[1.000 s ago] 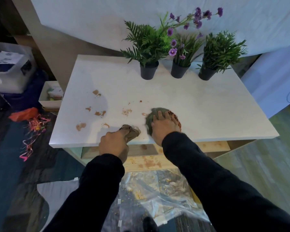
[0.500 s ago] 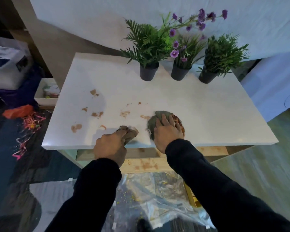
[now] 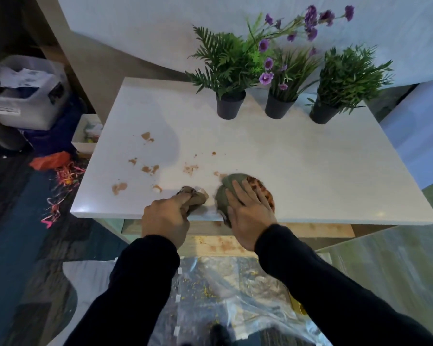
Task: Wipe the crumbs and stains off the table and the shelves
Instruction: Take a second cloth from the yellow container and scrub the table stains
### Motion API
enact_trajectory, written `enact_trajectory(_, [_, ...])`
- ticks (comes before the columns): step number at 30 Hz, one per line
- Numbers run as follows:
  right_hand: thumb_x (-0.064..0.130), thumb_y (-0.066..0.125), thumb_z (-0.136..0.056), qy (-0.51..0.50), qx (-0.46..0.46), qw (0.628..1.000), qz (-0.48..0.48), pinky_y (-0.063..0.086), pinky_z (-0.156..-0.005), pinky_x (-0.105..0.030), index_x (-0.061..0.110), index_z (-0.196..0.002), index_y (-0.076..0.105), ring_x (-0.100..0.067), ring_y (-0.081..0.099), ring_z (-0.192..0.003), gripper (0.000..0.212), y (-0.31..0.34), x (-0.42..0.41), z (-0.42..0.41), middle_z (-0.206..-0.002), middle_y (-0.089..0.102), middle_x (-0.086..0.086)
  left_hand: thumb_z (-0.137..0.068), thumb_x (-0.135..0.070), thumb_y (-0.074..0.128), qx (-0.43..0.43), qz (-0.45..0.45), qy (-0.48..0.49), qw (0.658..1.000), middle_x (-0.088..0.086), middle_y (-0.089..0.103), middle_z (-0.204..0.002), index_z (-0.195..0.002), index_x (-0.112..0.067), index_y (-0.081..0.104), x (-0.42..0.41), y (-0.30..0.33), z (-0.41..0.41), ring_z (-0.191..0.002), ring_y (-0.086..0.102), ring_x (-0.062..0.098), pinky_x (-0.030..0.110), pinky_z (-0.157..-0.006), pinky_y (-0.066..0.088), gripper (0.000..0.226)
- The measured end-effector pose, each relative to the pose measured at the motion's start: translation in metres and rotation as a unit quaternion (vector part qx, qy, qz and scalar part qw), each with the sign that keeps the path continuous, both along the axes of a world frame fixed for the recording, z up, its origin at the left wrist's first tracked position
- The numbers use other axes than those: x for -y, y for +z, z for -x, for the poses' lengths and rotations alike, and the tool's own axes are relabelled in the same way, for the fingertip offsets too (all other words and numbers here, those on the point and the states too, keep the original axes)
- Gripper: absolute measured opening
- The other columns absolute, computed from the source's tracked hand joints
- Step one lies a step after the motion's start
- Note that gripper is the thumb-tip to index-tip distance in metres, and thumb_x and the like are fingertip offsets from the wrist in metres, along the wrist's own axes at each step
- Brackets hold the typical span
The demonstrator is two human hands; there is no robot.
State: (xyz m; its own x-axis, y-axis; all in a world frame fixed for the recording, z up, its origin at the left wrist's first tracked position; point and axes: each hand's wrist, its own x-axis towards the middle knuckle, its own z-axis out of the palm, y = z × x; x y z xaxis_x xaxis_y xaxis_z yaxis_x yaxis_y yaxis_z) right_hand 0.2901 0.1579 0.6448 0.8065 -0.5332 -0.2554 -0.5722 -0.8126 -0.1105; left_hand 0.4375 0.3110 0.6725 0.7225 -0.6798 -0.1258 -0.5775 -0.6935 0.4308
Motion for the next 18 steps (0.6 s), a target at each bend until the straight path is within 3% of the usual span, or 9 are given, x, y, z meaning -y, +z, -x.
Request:
enact_trajectory(2, [0.048,-0.001,-0.096,0.013,-0.009,1.000,0.010,0.001,-0.127,-0.043,0.029,-0.160,0.022,-0.016,-0.002,-0.157,0.071,0.002,0.008,0.015,-0.170,0.005,0.007,-0.091,-0.020,0.054,-0.004,0.007,0.006,1.000,0.010,0.071,-0.092,-0.133,-0.044,0.060,0.001,-0.001,-0.001,-0.086,0.062,0.034,0.034,-0.076,0.052,0.050])
enact_trajectory(7, [0.039,0.027,-0.104,-0.040,-0.036,0.998,0.028,0.011,-0.125,-0.054,0.023,-0.161,0.019,-0.025,0.002,-0.157,0.060,0.005,0.062,-0.045,-0.171,0.004,0.002,-0.096,-0.022,0.052,0.000,0.004,0.022,1.000,0.009,0.073,-0.103,-0.135,-0.044,0.059,0.001,-0.002,0.001,-0.090,0.063,0.031,0.031,-0.079,0.051,0.045])
enact_trajectory(12, [0.036,0.025,-0.103,0.005,-0.018,1.000,0.011,0.007,-0.126,-0.049,0.020,-0.161,0.020,-0.027,0.000,-0.157,0.061,-0.001,0.047,-0.064,-0.171,0.005,-0.002,-0.096,-0.020,0.054,0.037,0.018,0.013,0.999,0.007,0.075,-0.105,-0.132,-0.039,0.064,-0.001,0.002,0.003,-0.092,0.066,0.033,0.035,-0.081,0.053,0.042])
enact_trajectory(15, [0.037,0.019,-0.099,0.061,0.043,0.997,-0.009,0.008,-0.127,-0.043,0.020,-0.157,0.036,-0.022,0.009,-0.157,0.062,-0.001,0.031,-0.021,-0.168,0.019,-0.001,-0.095,-0.020,0.055,0.034,0.033,0.012,0.999,0.006,0.076,-0.097,-0.127,-0.038,0.067,0.000,-0.001,0.003,-0.086,0.067,0.033,0.038,-0.078,0.056,0.039])
enact_trajectory(18, [0.037,0.029,-0.096,0.061,0.115,0.991,-0.027,0.026,-0.122,-0.044,0.022,-0.138,0.063,-0.026,0.036,-0.148,0.056,-0.007,0.046,-0.008,-0.156,0.046,0.000,-0.095,-0.022,0.054,0.036,0.031,0.014,0.999,0.006,0.075,-0.090,-0.126,-0.038,0.066,0.001,-0.006,0.001,-0.081,0.066,0.032,0.039,-0.074,0.056,0.037])
